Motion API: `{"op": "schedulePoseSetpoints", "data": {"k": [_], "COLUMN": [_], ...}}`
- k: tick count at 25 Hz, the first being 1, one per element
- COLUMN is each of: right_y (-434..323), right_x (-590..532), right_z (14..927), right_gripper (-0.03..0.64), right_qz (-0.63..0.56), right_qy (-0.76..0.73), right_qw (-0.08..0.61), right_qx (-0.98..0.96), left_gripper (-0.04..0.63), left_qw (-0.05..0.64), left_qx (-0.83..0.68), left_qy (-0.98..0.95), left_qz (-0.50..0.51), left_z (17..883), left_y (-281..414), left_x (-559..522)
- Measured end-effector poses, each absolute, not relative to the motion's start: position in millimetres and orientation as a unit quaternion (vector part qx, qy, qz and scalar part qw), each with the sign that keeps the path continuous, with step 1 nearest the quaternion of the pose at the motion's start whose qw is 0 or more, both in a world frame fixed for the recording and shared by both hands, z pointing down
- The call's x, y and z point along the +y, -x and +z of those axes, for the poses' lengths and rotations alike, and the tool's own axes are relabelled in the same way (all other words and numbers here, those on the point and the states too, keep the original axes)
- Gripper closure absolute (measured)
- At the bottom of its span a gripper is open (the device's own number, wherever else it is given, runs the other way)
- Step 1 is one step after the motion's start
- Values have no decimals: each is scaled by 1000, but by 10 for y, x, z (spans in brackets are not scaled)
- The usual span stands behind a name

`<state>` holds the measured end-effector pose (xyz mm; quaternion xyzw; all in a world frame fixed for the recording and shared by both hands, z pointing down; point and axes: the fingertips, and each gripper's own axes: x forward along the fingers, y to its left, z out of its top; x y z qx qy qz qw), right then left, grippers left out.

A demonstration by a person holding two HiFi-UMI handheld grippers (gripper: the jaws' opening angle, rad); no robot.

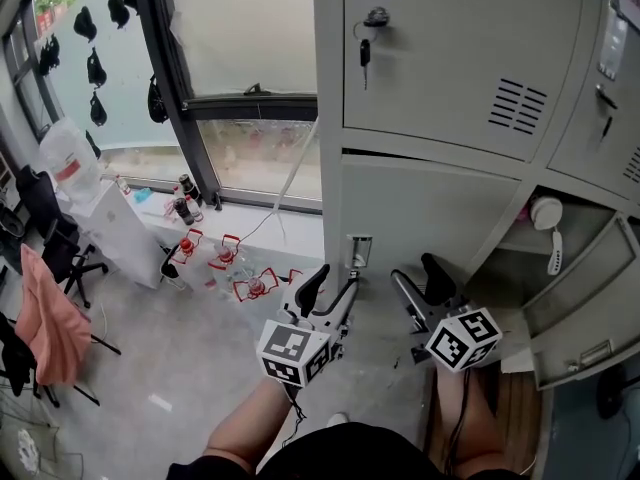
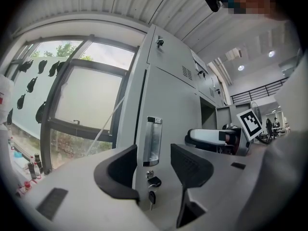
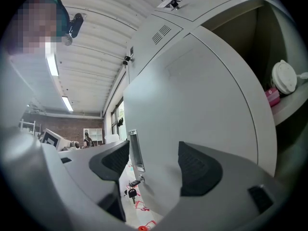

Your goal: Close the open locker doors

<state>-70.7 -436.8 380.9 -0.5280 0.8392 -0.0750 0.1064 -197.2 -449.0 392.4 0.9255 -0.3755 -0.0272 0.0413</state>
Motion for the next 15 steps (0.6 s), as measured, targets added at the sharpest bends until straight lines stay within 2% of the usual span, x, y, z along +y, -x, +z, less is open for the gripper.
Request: {"op": "schedulePoseSetpoints", "data": {"k": [15], "right_y": [691], "right_x": [-4484], "right_z": [3801], "right_gripper": [301], "right_qz": [-74], "right_qy": [538], "right_qw": [115], "right_qx": [832], "left_gripper": [371], "left_qw": [42], "left_qx": [-372], "left_qy": [-927], "left_qz": [-24], "left_z": [3946], "left_y": [2044], "left_x": [-4563]}}
